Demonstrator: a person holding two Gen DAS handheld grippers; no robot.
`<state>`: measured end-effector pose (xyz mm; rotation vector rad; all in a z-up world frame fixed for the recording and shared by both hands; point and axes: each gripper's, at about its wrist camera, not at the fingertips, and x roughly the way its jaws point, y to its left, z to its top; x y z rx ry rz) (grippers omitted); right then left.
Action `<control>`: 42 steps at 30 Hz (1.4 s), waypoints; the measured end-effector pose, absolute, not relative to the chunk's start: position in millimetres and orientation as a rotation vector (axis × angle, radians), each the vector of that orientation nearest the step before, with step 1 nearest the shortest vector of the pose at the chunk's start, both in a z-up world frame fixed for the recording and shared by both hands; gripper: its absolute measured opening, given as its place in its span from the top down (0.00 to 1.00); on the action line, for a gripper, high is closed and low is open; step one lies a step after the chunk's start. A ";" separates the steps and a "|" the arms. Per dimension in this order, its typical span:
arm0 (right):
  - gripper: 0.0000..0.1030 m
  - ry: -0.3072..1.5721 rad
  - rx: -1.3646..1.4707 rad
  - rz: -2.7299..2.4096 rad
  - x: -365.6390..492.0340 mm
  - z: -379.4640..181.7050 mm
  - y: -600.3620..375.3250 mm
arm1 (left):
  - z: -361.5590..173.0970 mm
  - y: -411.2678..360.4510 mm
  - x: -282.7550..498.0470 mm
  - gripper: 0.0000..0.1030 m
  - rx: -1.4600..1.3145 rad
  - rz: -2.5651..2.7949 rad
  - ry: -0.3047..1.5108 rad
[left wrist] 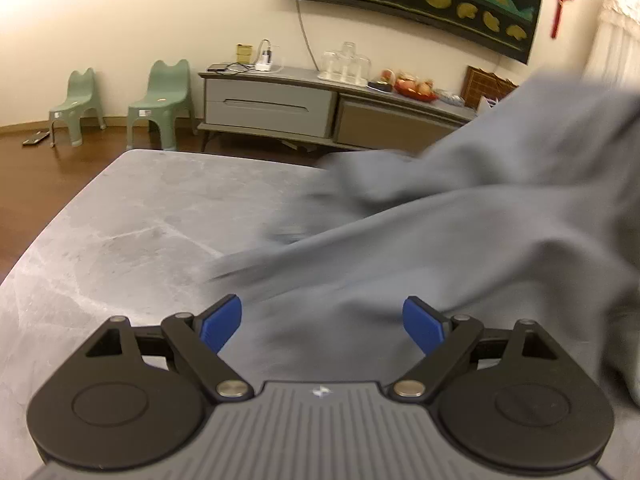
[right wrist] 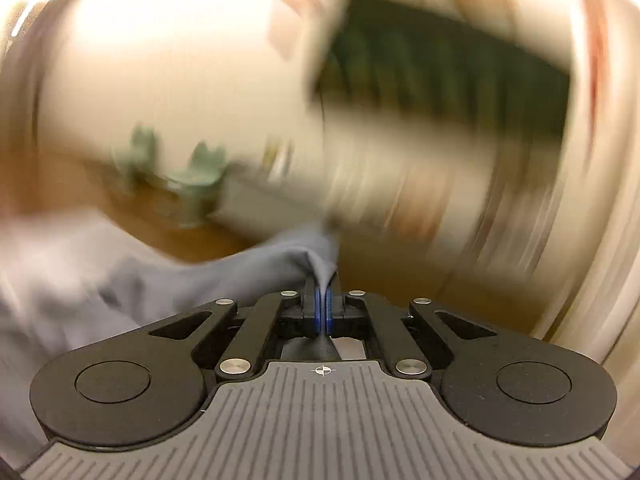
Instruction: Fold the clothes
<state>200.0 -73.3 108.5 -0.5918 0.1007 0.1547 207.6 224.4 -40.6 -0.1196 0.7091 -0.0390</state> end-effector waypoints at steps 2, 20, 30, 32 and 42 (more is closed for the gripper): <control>0.99 0.039 -0.830 0.131 158.7 94.6 -42.6 | -43.3 221.7 208.2 0.13 -0.119 -0.040 0.721; 0.15 0.581 0.664 0.105 202.5 -12.8 -287.3 | -65.7 180.4 210.0 0.12 0.029 -0.102 0.762; 0.20 0.727 0.156 0.447 228.9 -56.8 -116.2 | -76.3 181.2 214.4 0.12 0.043 -0.085 0.793; 0.20 0.679 0.122 0.425 217.9 -53.3 -117.3 | -75.5 181.9 213.4 0.12 0.037 -0.086 0.793; 0.34 0.782 0.419 -0.010 282.1 -90.4 -219.9 | -87.8 174.9 219.1 0.11 0.068 -0.062 0.822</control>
